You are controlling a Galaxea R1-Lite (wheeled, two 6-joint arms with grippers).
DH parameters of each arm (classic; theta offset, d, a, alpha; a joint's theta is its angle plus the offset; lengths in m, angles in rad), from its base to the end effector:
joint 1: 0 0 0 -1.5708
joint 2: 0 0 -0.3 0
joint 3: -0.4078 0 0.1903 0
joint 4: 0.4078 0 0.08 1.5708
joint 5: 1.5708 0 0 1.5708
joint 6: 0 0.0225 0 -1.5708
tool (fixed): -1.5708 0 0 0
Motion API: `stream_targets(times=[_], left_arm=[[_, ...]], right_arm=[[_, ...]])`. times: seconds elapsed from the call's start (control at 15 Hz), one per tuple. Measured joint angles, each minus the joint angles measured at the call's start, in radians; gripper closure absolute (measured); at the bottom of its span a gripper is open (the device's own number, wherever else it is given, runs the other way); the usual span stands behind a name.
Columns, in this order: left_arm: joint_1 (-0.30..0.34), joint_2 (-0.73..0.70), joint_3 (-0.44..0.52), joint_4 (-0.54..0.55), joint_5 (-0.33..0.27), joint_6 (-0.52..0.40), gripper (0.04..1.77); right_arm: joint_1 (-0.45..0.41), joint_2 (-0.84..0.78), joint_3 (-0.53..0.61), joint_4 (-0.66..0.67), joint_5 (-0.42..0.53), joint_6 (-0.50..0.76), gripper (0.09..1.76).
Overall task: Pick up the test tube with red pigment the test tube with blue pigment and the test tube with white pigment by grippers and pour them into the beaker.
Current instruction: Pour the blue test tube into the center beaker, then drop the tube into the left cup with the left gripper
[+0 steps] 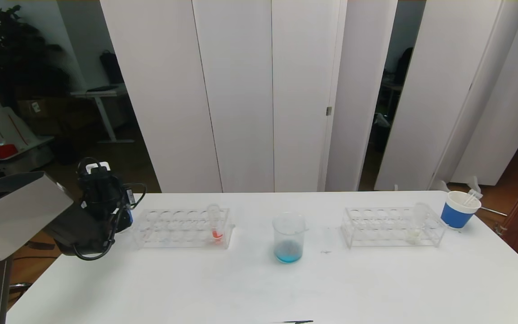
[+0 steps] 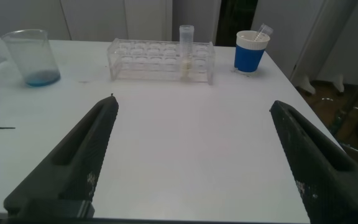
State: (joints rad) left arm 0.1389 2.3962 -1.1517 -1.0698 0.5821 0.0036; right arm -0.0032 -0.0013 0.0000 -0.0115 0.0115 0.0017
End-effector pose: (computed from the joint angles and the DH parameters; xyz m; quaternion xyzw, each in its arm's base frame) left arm 0.4392 0.0739 0.0450 0.0209 0.0857 0.3512 0.9321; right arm -0.0229 0.0003 0.0766 0.0008 -0.0064 0.0042 1.0000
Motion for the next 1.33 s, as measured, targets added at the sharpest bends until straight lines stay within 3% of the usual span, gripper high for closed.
stream_targets(times=[0.07, 0.13, 0.27, 0.33, 0.4, 0.6, 0.8, 1.0, 1.33], left_arm=[[-0.001, -0.001, 0.000, 0.000, 0.001, 0.002, 1.20], [-0.001, -0.003, 0.000, 0.000, -0.001, 0.001, 1.04], [-0.003, -0.010, -0.001, 0.000, -0.002, 0.003, 0.38], [-0.005, -0.014, -0.001, 0.000, -0.002, 0.003, 0.14], [-0.006, -0.018, -0.001, 0.001, -0.002, 0.004, 0.06], [-0.008, -0.050, 0.012, 0.015, -0.003, 0.007, 0.06], [-0.011, -0.141, 0.039, 0.104, -0.004, 0.007, 0.06], [-0.016, -0.294, 0.101, 0.209, -0.029, 0.007, 0.06], [-0.026, -0.628, 0.225, 0.364, -0.124, 0.008, 0.06]], right_arm=[[0.000, 0.000, 0.000, 0.000, 0.000, 0.000, 0.10], [0.000, 0.000, 0.000, 0.000, 0.000, 0.000, 0.10], [0.000, 0.000, 0.000, 0.000, 0.000, 0.000, 0.10], [0.000, 0.000, 0.000, 0.000, 0.000, 0.000, 0.10], [0.000, 0.000, 0.000, 0.000, 0.000, 0.000, 0.10], [0.000, 0.000, 0.000, 0.000, 0.000, 0.000, 0.10], [0.000, 0.000, 0.000, 0.000, 0.000, 0.000, 0.10], [0.000, 0.000, 0.000, 0.000, 0.000, 0.000, 0.10], [0.000, 0.000, 0.000, 0.000, 0.000, 0.000, 0.10]])
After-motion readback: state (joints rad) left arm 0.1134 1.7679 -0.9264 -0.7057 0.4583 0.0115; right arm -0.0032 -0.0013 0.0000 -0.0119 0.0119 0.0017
